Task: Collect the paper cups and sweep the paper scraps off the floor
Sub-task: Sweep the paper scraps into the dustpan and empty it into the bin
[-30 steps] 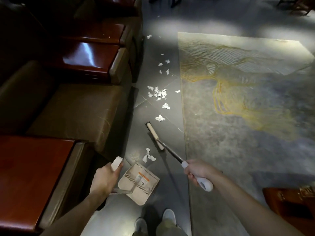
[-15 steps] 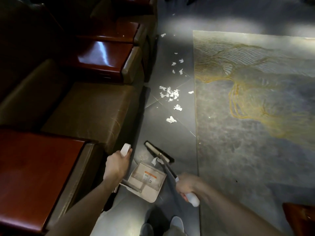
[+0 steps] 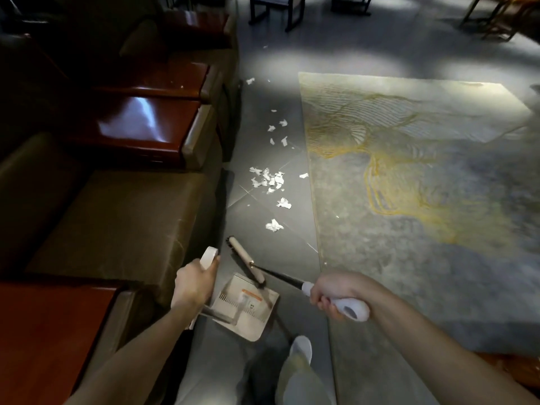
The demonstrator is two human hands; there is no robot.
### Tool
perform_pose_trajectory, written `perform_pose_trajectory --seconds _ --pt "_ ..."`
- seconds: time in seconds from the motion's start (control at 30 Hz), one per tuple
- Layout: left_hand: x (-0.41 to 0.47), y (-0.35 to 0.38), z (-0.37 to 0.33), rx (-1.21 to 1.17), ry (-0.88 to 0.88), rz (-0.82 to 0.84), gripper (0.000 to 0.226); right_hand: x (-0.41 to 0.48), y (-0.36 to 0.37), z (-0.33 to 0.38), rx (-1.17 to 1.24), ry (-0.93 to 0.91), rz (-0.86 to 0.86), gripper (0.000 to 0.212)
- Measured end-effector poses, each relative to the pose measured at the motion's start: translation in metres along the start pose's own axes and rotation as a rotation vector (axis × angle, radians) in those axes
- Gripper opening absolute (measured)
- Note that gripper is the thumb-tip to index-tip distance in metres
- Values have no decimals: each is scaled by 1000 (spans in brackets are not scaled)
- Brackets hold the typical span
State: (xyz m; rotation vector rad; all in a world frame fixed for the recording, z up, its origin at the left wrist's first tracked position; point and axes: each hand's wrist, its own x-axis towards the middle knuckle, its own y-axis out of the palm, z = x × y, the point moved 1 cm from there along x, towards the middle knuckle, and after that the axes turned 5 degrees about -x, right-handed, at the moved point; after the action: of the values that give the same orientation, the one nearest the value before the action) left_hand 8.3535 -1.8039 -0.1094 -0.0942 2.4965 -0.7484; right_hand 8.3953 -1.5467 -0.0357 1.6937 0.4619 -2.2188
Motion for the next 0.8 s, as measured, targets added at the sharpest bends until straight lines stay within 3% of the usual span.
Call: perform_pose_trajectory --seconds 0.17,0.43,0.7,0.8 --pt "56 21 -58 -13 26 -3 41 44 -66 59 -163 -194 -319 24" --pt "166 69 -149 53 -78 -93 42 122 -220 161 -483 -256 -444 11" --pt "247 94 -203 68 -104 -147 39 175 -280 220 -467 -177 -322 16" --pt "265 100 -213 117 -94 -159 43 169 -281 236 -692 -146 -211 16"
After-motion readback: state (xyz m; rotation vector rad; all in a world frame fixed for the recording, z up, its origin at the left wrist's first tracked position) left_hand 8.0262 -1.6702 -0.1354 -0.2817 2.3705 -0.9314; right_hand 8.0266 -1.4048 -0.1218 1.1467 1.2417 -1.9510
